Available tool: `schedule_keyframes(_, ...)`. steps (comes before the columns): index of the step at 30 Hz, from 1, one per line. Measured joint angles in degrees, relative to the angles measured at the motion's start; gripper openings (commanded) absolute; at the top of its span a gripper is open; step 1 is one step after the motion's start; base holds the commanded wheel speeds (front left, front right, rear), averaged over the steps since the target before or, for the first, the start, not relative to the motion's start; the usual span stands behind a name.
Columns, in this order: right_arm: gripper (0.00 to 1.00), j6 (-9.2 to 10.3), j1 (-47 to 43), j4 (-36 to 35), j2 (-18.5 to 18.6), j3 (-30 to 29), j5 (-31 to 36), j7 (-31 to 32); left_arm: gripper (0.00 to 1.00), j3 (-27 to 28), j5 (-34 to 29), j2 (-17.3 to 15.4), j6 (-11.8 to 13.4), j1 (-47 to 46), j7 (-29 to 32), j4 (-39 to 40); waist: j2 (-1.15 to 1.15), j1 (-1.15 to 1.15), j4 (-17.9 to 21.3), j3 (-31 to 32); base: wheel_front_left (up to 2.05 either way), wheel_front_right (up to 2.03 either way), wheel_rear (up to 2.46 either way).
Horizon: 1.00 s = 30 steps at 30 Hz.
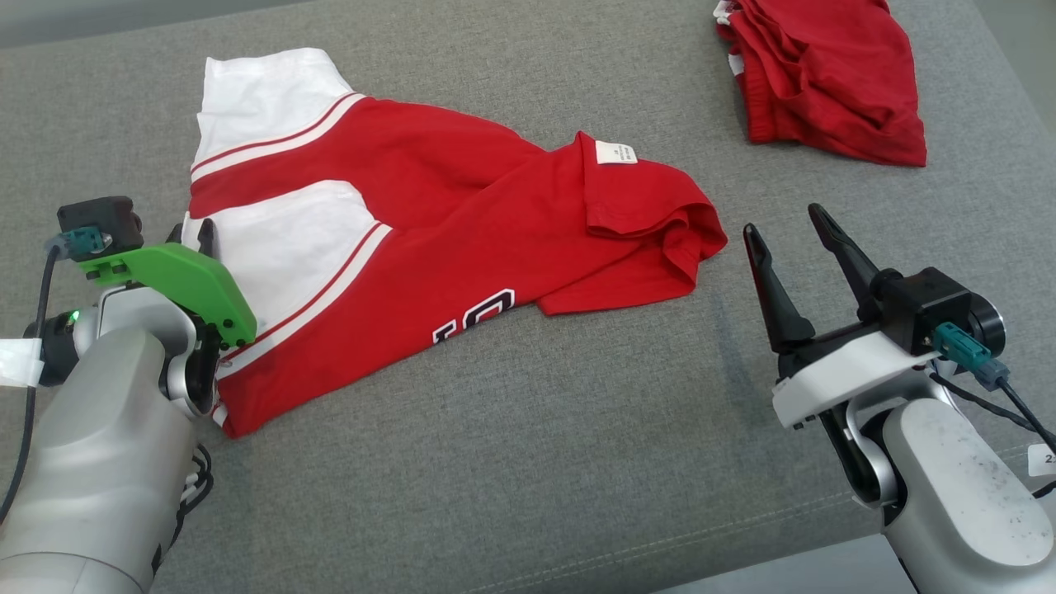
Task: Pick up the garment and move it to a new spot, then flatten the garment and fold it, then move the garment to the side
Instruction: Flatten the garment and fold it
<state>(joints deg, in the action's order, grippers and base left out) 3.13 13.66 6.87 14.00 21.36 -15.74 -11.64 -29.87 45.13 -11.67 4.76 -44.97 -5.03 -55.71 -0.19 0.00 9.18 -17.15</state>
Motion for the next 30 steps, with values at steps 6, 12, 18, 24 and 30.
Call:
schedule_keyframes(6,1.0,0.0,0.01,0.02,-0.07,0.14,0.0,0.0,0.34,0.02,0.0,-0.05,0.0,0.0,0.02,-1.25,0.0,0.0,0.12,0.13,0.0,0.0,0.0)
schedule_keyframes(12,1.0,0.0,0.02,0.18,-0.05,0.13,0.0,-0.19,0.0,0.03,0.0,-0.04,0.0,0.0,0.0,-1.52,0.0,0.0,0.4,0.4,0.0,0.0,0.0)
schedule_keyframes(18,1.0,0.27,0.01,0.96,0.0,-0.42,-0.09,-0.47,0.0,-0.21,-0.29,0.41,-0.78,0.01,-2.71,-1.07,0.0,0.0,0.17,1.46,0.0,0.0,0.0)
schedule_keyframes(24,1.0,0.45,-0.07,1.62,0.49,-1.02,-0.1,-0.78,0.0,-1.71,-1.31,3.0,-3.47,0.43,-8.27,3.2,0.0,0.0,-1.1,3.06,0.0,0.0,0.0)
schedule_keyframes(30,1.0,0.4,-0.6,3.0,1.25,-1.13,-0.36,-0.92,0.0,0.41,-0.74,3.7,-4.57,6.54,-9.73,7.22,0.0,0.0,-3.04,5.2,0.0,0.0,0.0)
